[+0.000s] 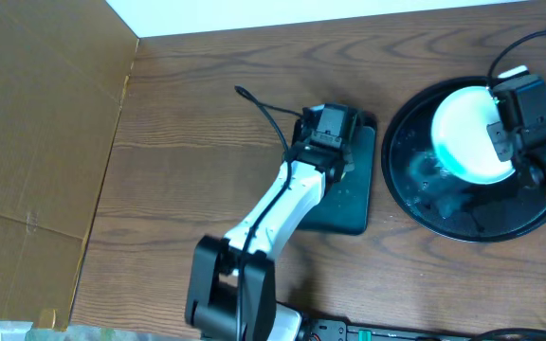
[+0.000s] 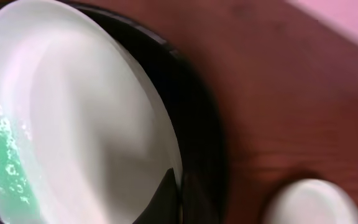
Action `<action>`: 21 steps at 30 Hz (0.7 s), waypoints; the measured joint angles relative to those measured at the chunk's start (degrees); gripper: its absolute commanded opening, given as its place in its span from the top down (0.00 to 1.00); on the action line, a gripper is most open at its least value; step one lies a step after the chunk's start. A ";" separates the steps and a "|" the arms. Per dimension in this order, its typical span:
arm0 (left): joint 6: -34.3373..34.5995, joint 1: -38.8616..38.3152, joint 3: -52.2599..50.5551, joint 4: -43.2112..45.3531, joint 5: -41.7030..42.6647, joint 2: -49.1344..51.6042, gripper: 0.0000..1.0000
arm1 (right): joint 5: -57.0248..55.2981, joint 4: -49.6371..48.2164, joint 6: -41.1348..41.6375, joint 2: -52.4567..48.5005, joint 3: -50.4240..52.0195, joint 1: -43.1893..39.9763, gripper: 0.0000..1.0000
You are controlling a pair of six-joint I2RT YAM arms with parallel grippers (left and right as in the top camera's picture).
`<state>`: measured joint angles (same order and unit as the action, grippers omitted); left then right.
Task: Clean dirty plates on tray and stack at the side
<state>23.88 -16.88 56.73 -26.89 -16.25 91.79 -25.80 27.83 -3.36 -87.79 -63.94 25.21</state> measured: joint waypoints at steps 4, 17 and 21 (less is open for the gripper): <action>0.59 2.32 -0.26 1.20 -0.02 4.63 0.93 | -9.90 -0.17 -2.93 0.22 0.00 2.03 0.99; 1.64 3.74 -0.26 2.23 1.44 8.26 0.62 | -29.16 -8.85 -14.21 0.22 0.02 10.25 0.99; 1.60 3.72 -0.26 2.14 2.23 4.35 0.55 | -32.89 -12.61 -19.45 0.22 0.02 12.20 0.99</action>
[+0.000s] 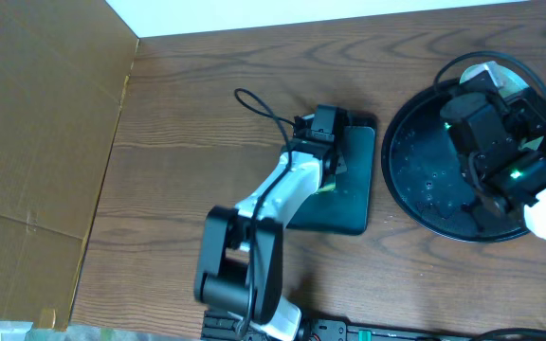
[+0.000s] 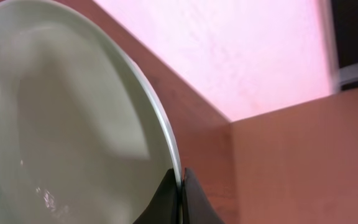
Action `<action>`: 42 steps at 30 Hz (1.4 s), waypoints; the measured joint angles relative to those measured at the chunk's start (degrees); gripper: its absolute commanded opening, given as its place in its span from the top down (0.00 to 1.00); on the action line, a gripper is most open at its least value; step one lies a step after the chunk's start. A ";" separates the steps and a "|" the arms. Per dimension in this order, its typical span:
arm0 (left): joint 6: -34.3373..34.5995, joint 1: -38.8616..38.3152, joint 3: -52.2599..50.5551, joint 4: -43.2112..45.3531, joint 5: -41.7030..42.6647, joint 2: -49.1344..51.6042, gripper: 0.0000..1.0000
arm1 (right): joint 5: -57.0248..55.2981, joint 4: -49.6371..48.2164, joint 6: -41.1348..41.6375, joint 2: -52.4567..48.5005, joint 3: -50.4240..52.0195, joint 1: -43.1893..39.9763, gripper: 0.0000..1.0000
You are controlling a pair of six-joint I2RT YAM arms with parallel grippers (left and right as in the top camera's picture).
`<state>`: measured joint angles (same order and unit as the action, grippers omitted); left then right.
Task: Clean dirty plates on tray and stack at the side
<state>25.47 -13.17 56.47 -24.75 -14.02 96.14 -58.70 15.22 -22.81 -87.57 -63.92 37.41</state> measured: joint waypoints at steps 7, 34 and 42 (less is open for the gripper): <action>-0.07 0.00 0.00 0.11 0.42 -13.16 0.34 | -5.29 -6.67 -10.12 0.00 0.02 1.79 0.99; 0.09 0.00 0.00 -0.79 -2.64 -18.88 0.20 | -4.70 -4.63 -16.26 0.42 0.85 7.17 0.99; 0.07 0.00 0.00 -0.76 -2.64 -18.88 0.20 | -6.91 -0.37 -11.15 0.50 0.55 4.59 0.99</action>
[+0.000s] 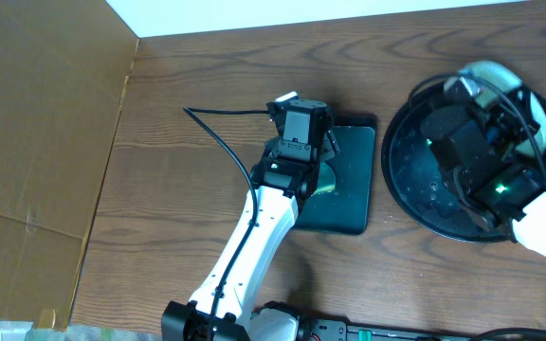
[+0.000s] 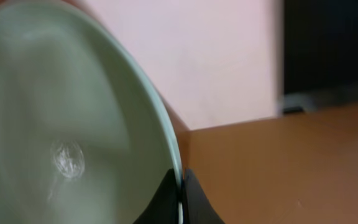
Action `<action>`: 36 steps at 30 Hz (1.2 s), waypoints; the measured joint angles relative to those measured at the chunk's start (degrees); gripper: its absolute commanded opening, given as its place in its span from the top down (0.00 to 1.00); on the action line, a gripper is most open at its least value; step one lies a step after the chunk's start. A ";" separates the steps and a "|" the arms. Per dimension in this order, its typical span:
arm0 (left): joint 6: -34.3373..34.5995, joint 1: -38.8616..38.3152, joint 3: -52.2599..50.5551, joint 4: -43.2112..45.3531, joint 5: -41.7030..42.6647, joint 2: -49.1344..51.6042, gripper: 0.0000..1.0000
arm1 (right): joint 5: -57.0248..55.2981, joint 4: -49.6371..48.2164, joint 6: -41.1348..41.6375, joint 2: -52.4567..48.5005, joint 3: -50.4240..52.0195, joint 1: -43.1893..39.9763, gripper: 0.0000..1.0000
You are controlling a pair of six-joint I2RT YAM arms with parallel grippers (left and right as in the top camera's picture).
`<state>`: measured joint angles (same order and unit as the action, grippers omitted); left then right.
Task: Clean dirty plates on tray and stack at the side
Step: 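Carry the cleaned plate off the round tray to the right side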
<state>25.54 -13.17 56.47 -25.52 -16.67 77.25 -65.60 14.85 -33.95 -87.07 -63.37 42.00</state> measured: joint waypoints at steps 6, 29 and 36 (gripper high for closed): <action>0.02 0.00 0.00 -0.02 0.00 0.00 0.20 | 13.94 11.98 8.83 -0.09 0.15 -1.49 0.99; 0.00 0.00 0.00 -0.02 0.00 0.00 0.20 | 60.81 23.32 54.27 6.27 0.35 -64.22 0.99; 0.02 0.00 0.00 -0.02 0.00 0.00 0.20 | 64.50 19.39 60.81 5.84 7.06 -79.06 0.99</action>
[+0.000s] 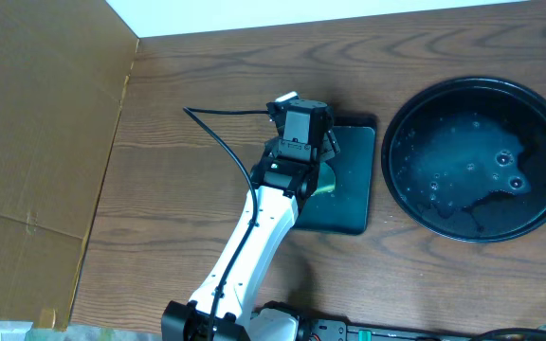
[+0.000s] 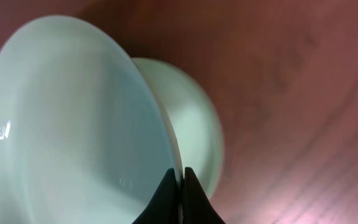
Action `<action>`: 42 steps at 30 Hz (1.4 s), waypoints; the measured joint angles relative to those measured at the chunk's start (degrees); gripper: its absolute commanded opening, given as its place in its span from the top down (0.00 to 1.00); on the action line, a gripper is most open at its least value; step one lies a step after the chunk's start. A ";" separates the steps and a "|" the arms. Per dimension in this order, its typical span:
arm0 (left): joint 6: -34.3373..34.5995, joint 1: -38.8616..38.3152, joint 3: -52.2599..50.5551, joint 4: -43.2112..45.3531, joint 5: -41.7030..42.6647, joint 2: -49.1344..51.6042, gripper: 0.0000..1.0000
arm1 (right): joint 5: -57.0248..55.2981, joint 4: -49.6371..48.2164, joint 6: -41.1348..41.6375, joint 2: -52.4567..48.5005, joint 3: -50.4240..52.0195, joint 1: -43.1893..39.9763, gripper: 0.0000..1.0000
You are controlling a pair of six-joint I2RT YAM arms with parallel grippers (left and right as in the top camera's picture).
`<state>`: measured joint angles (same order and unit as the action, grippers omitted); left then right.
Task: Clean dirty plates on tray and stack at the side
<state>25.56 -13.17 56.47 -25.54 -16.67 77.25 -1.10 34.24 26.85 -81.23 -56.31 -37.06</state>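
In the right wrist view my right gripper (image 2: pixel 180 171) is shut on the rim of a clean white plate (image 2: pixel 73 124), held tilted. A second white plate (image 2: pixel 197 124) lies just behind it on the wooden table (image 2: pixel 291 74). The overhead view does not show the right arm or either plate. There the round black tray (image 1: pixel 538 123) holds only soapy water. My left gripper (image 1: pixel 300 163) hangs over a black rectangular pad (image 1: pixel 349 189), next to a small green piece (image 1: pixel 323 186); its jaws cannot be made out.
A brown cardboard wall (image 1: pixel 36 114) takes up the table's left side. A black cable (image 1: pixel 221 123) loops from the left wrist over the wood. A white strip runs along the far edge.
The right arm, then over the tray's right part with the plate, has left the overhead view. The plate is now held against a second plate on the wood. The left arm has not moved.
First my right gripper held the plate over the tray, green suds on it, and a second plate lay beyond the rim. Then the plate was raised and tilted, wet but without suds. The left arm shifted slightly over the pad. Now the tray is bare of plates.
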 measured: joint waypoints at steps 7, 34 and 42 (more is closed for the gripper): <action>-0.02 0.00 0.00 0.02 0.00 0.00 0.19 | 3.52 -6.23 3.06 -0.37 7.10 -3.28 0.83; -0.02 0.00 0.00 0.00 0.00 0.00 0.19 | 11.56 -5.18 -3.41 7.02 8.09 31.74 0.01; -0.02 0.00 0.00 0.00 -0.02 0.00 0.19 | 9.29 -2.32 -4.94 22.14 8.09 51.19 0.01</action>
<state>25.54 -13.17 56.47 -25.54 -16.69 77.25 8.19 31.92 21.91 -59.09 -48.23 14.13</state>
